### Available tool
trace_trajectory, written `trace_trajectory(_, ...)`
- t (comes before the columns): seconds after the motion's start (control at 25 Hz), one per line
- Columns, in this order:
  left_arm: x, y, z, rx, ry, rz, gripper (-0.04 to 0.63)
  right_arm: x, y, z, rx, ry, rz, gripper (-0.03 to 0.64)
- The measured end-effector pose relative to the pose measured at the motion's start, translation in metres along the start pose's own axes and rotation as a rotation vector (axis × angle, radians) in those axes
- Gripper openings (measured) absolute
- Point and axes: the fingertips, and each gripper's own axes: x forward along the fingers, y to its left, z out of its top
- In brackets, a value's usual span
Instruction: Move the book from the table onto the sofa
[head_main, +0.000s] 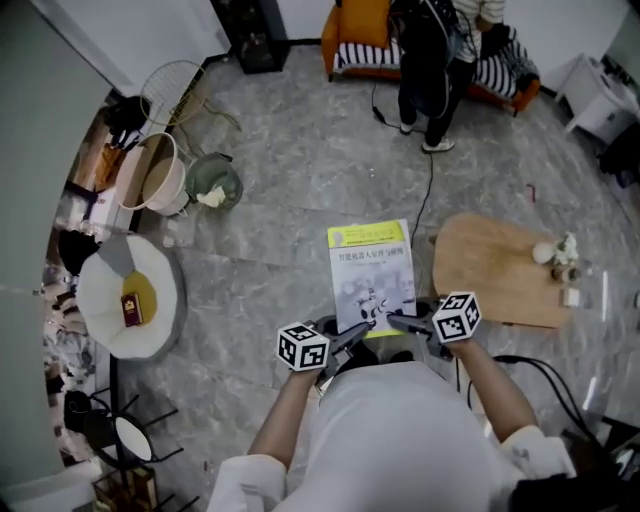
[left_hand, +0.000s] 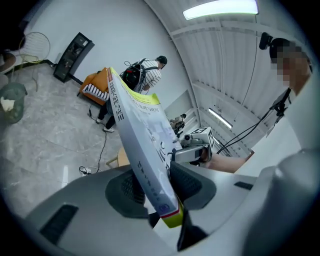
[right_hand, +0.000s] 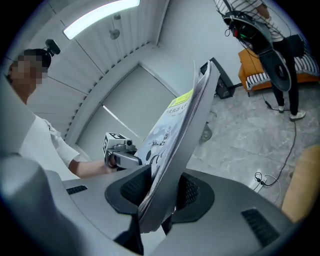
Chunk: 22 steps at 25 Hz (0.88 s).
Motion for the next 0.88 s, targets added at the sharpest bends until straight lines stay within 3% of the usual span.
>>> trace_trajectory(0.16,-0.077,0.033,0.026,-0.033,-0.058,0.029,0.129,0.075,0.03,0.039,-0.016,0.065,0.038,0.132)
trace_trajectory(0.4,-0.075,0.057,0.009,-0.044,-0.127,0.125,0.129,0.096,0.009,0.028,-0.072,0.121,0.132,0.133)
trace_trajectory(0.6,-0.151,0.074,0.023,-0.083,-0.204,0.187,0.13,0.162,0.048,0.055,-0.11,0.211,0.191,0.133)
trace_trajectory(0.88,-0.196,0.097,0.026,-0.145,-0.314,0.27,0.13,0.214,0.063,0.071,-0.155,0.323,0.274,0.135)
